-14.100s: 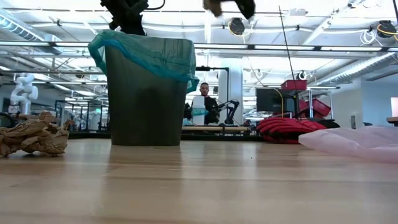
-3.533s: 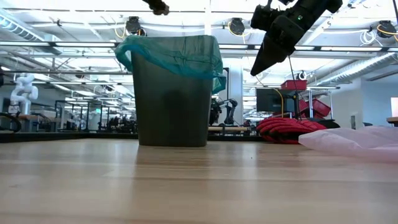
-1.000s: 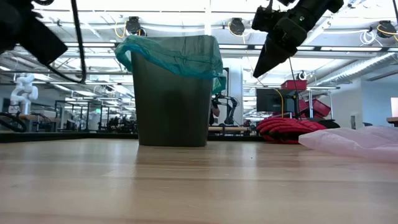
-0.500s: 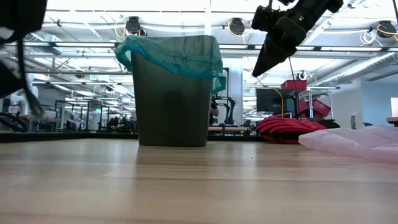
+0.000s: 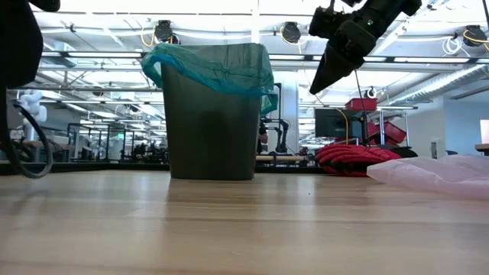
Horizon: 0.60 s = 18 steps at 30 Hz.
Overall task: Place trash/remove bag and relplace
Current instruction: Put the cardboard coffee sleeve into the black trash bin
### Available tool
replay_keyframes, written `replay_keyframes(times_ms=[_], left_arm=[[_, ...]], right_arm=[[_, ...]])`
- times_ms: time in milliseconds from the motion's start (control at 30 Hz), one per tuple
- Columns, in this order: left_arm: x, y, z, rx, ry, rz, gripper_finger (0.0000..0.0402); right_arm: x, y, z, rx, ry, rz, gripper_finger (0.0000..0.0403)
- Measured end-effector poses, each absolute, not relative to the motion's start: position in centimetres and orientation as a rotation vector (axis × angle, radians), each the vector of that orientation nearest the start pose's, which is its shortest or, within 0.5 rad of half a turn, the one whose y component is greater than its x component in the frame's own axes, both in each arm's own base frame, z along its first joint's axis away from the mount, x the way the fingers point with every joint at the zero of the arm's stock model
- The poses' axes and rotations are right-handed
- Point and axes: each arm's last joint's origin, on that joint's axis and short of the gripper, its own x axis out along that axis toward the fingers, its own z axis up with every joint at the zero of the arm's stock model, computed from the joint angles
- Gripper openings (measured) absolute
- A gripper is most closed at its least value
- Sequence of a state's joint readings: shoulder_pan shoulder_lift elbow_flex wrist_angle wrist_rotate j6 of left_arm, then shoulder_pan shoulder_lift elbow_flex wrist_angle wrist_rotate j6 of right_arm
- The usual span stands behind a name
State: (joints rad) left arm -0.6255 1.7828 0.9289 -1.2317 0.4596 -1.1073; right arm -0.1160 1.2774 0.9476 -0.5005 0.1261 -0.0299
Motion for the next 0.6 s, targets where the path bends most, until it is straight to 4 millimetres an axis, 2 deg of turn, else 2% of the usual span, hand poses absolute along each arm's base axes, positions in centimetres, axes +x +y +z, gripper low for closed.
replay_keyframes(times_ms=[67,200,400,600], left_arm=[[18.4,-14.9,13.6,-0.39,2.203,0.533,0.0103],[18.8,-15.2,14.1,-0.345,2.194,0.452,0.0016],[20.0,-15.5,15.4,-0.285,2.086,0.386,0.0003],[21.8,-14.0,19.2,-0.269,1.903,0.409,0.0001]], right_arm=[[25.8,-3.4,26.3,-0.032,0.833,-0.215,0.0],[25.8,-3.4,26.3,-0.032,0.833,-0.215,0.0],[25.8,-3.4,26.3,-0.032,0.833,-0.215,0.0],[25.8,-3.4,26.3,-0.033,0.833,-0.216,0.0]])
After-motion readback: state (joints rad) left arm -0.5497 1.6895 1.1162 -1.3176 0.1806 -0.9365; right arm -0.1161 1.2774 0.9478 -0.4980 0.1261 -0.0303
